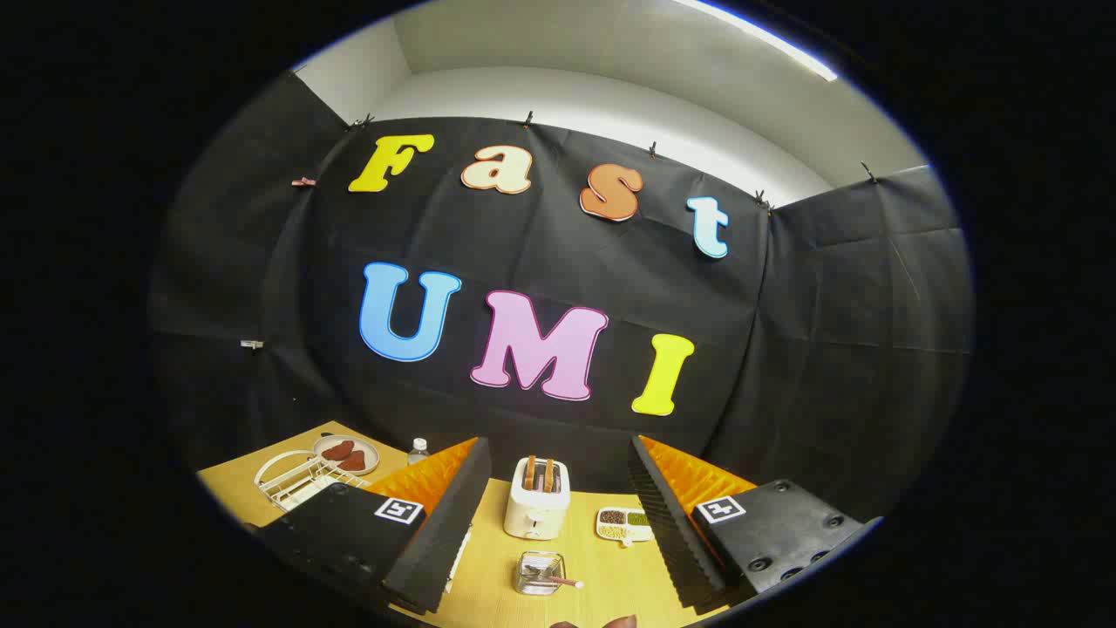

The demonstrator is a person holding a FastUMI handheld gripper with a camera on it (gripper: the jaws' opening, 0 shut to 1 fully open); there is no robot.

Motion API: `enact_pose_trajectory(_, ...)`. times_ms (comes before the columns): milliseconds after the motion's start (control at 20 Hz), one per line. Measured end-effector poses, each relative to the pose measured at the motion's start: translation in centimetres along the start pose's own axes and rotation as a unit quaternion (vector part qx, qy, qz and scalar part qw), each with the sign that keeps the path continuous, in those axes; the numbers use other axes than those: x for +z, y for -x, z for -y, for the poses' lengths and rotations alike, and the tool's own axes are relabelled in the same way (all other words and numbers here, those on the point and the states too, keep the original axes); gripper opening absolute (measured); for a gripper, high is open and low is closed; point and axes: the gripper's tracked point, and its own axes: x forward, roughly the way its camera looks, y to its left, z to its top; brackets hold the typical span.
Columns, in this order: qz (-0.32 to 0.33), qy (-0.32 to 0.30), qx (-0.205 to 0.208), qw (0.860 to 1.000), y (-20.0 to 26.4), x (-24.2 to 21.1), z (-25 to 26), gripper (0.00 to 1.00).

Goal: Take the plate from the dish rack, then take the spoon from the basket and place it into the plate.

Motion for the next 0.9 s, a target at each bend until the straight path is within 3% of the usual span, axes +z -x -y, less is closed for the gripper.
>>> enact_pose_trajectory(900,-0.021,-0.011,0.013,1.0,-1.5,-1.7,-1.9,0.97)
